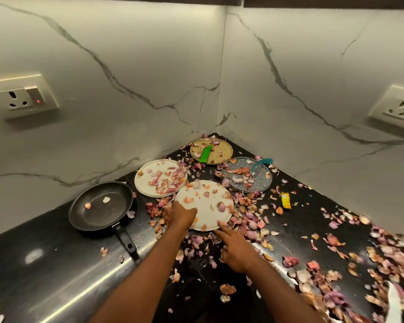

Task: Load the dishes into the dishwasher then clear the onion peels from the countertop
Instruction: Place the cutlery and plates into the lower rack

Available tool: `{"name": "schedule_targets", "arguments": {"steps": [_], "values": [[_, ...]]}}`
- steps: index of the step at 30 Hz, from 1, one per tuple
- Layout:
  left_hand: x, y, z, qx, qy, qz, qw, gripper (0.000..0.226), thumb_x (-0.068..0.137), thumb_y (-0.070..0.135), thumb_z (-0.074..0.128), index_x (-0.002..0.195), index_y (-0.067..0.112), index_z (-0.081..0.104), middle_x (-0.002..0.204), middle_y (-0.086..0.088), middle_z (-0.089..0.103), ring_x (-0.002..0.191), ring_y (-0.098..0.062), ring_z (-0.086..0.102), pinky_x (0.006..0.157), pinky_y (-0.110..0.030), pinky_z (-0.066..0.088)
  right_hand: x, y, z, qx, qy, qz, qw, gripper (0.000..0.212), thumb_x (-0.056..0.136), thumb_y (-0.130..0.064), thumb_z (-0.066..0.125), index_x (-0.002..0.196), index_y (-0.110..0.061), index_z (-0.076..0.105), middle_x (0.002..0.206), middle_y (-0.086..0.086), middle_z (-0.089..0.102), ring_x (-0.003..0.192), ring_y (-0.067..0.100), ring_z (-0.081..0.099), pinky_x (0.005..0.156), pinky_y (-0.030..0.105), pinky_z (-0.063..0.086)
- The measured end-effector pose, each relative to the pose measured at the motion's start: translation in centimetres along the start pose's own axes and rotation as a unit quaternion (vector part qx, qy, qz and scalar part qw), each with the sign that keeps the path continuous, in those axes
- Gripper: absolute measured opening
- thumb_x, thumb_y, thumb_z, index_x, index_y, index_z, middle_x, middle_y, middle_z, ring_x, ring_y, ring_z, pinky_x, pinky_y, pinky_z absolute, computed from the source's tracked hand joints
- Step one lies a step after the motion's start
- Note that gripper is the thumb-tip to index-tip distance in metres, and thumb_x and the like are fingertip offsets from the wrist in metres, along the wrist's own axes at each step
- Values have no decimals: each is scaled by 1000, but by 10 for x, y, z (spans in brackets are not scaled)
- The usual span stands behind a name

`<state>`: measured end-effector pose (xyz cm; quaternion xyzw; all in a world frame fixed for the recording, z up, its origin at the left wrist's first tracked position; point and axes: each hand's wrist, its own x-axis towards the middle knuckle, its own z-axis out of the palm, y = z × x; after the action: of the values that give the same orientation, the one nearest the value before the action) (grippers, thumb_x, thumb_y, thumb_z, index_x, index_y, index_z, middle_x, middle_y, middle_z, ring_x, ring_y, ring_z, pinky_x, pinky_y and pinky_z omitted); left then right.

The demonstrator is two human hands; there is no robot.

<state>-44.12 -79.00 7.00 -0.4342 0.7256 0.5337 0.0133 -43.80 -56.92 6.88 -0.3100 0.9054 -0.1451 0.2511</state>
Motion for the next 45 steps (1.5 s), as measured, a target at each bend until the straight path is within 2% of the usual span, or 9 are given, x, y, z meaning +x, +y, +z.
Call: {"name": "schedule_targets", "arguments": {"steps": [5, 13, 20, 27, 31, 33, 37, 39, 45], "values": [[-9, -8, -8, 38, -26, 48, 998, 78, 90, 22, 78, 155, 10, 37, 156, -12, 33, 139, -33, 43, 111, -40, 42, 1, 3, -23, 59, 39, 30, 997, 64, 98, -22, 51, 159, -28, 36, 165, -1, 38, 147, 24, 41, 119, 38, 36], [-10, 1, -29, -234, -77, -29, 969, 46, 92, 14, 75, 133, 0, 60, 96, -12, 67, 68, -21, 62, 53, -27, 46, -5, 10, -25, -4, 34, 28, 999, 57, 98, -18, 50, 154, -29, 42, 160, -1, 40, 143, 24, 40, 119, 42, 36], [-90, 39, -40, -97, -74, 303, 945, 21, 92, 21, 78, 109, 11, 71, 103, -3, 73, 93, -22, 73, 68, -29, 62, -18, 20, -18, 207, 101, 41, 972, 43, 102, -31, 61, 144, -34, 56, 145, -3, 60, 125, 14, 61, 107, 36, 51], [-141, 25, -41, 262, 70, 666, 695, 24, 85, 26, 80, 109, 30, 77, 110, 4, 64, 104, -16, 53, 89, -38, 49, -65, 4, -50, 750, 192, 137, 618, 89, 90, -87, 27, 126, -16, 67, 119, 14, 75, 113, 34, 71, 102, 51, 54], [-146, 1, -38, 248, 53, 684, 684, 36, 77, 13, 86, 105, 34, 78, 112, 7, 62, 107, -16, 47, 85, -38, 50, -91, 4, -69, 733, 230, 135, 626, 53, 102, -55, 52, 129, -10, 64, 109, 14, 78, 98, 36, 76, 79, 50, 63], [-150, -10, -35, 221, 42, 666, 711, 51, 81, 3, 79, 118, 37, 74, 128, 7, 58, 118, -15, 45, 90, -34, 50, -93, 9, -63, 719, 273, 167, 617, 37, 102, -31, 63, 132, -9, 61, 103, 11, 80, 91, 34, 78, 78, 54, 63], [-167, -12, -32, -128, -49, 433, 891, 71, 93, -3, 56, 151, 36, 44, 153, 6, 45, 134, -10, 50, 100, -30, 54, -110, 16, -56, 788, 275, 129, 536, 40, 105, -38, 55, 136, -14, 61, 119, 13, 76, 106, 39, 74, 89, 62, 59], [-169, -9, -31, -378, -144, 259, 877, 59, 102, 27, 54, 157, 34, 34, 155, 2, 50, 134, -19, 57, 105, -41, 50, -121, 15, -51, 834, 233, 94, 491, 45, 106, -46, 47, 133, -14, 65, 120, 16, 74, 102, 38, 74, 78, 55, 63], [-207, 15, -20, -473, -332, -18, 816, 101, 73, 92, 27, 124, 20, 76, 129, -17, 71, 114, -42, 69, 88, -59, 59, -118, 6, -37, 605, 334, 185, 699, 39, 102, -43, 59, 107, -9, 76, 96, 11, 80, 88, 32, 78, 85, 54, 62]]}}
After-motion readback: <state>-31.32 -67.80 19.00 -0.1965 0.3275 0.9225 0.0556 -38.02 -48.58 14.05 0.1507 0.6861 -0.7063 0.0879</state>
